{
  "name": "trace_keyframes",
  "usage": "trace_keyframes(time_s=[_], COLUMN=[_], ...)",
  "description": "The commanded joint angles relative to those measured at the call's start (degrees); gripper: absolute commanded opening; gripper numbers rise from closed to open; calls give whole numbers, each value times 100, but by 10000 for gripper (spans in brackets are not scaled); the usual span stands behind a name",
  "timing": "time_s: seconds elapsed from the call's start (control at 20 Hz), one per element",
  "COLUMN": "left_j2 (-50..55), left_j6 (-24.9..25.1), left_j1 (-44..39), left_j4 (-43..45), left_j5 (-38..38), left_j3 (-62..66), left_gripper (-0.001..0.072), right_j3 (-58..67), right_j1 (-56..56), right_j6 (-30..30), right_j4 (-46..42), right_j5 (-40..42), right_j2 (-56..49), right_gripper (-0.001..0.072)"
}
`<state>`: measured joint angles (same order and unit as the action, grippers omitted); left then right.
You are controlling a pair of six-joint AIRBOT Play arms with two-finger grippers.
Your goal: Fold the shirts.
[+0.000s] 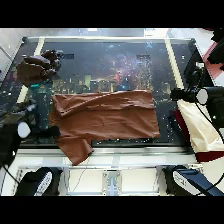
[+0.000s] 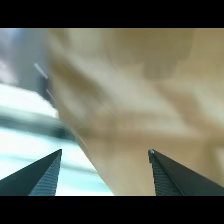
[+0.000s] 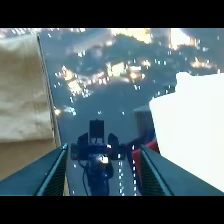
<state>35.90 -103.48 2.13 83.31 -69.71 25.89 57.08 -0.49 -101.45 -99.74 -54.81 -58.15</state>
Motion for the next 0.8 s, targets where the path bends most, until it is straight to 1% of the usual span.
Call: trace_keyframes(time_s=[0.0, 0.2, 0.4, 0.5, 0.55, 0.65, 0.75], left_j2=[-608, -603, -603, -601, -603, -599, -492], left_j6=[-470, -761, -874, -984, -1073, -1095, -1110], left_j1=[4, 4, 2, 2, 2, 2, 2], left_j4=[-728, -1154, -1178, -1290, -1303, -1281, -1279], left_j5=[-466, -822, -699, -518, -284, 164, 304], left_j3=[-682, -702, -999, -1165, -1172, -1174, -1174], left_gripper=[584, 584, 584, 584, 584, 583, 583], right_j3=[-157, -164, -164, -164, -164, -164, -164], right_j1=[0, 0, 0, 0, 0, 0, 0], right_j6=[-76, -76, -76, -76, -76, -76, -76], right_j4=[-57, -52, -28, -28, -26, 11, 96], right_j5=[35, 181, 372, 369, 372, 372, 378], right_j2=[52, 55, 55, 55, 55, 55, 55], right_gripper=[521, 521, 520, 520, 520, 520, 520])
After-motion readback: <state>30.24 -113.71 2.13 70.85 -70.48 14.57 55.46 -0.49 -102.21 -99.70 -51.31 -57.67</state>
